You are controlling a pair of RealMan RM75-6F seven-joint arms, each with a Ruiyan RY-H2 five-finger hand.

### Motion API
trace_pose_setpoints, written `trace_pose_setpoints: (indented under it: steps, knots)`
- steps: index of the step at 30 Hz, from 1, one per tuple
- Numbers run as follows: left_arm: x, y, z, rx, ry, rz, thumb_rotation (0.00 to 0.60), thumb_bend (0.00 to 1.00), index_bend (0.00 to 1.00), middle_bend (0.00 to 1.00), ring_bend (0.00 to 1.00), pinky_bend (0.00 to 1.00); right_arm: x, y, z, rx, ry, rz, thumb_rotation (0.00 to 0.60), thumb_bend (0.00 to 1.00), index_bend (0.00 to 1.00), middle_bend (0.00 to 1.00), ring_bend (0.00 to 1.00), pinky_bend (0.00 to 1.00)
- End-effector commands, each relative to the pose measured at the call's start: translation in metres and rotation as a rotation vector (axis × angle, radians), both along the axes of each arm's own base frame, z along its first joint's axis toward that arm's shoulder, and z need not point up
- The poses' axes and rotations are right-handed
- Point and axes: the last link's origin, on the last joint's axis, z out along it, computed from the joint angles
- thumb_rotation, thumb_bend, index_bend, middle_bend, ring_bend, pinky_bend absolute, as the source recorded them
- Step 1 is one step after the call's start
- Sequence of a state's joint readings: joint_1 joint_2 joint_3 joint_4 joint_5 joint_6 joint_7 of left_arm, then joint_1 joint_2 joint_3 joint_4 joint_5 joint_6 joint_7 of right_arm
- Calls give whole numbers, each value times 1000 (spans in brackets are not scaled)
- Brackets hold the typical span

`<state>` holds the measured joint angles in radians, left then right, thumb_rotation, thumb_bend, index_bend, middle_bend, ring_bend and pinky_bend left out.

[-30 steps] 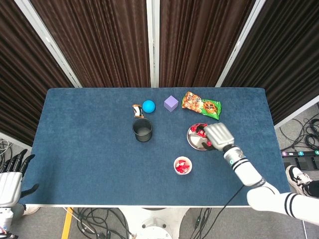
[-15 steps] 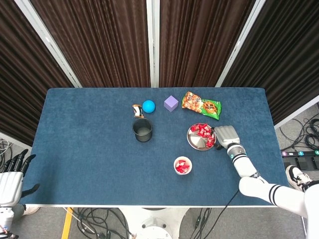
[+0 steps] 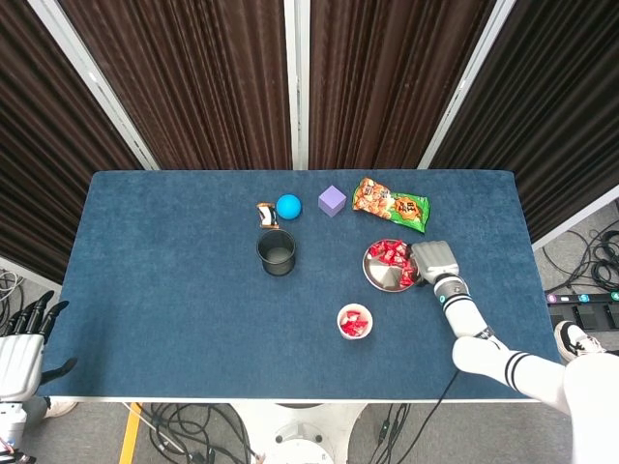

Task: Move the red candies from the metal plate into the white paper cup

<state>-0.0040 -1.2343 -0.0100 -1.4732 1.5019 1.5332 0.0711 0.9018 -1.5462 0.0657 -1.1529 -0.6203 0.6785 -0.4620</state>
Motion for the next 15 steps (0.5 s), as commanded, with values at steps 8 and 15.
trace_pose_setpoints:
  steps: [8, 15]
  knots:
    - [-3, -2, 0, 1, -9, 10, 600, 0, 214, 161, 140, 194, 15, -5, -15, 21, -20, 20, 600, 301, 368, 958, 919, 1000]
    - [-5, -2, -1, 0, -14, 10, 600, 0, 214, 161, 140, 194, 23, 1, -15, 44, -45, 41, 600, 301, 372, 958, 920, 1000]
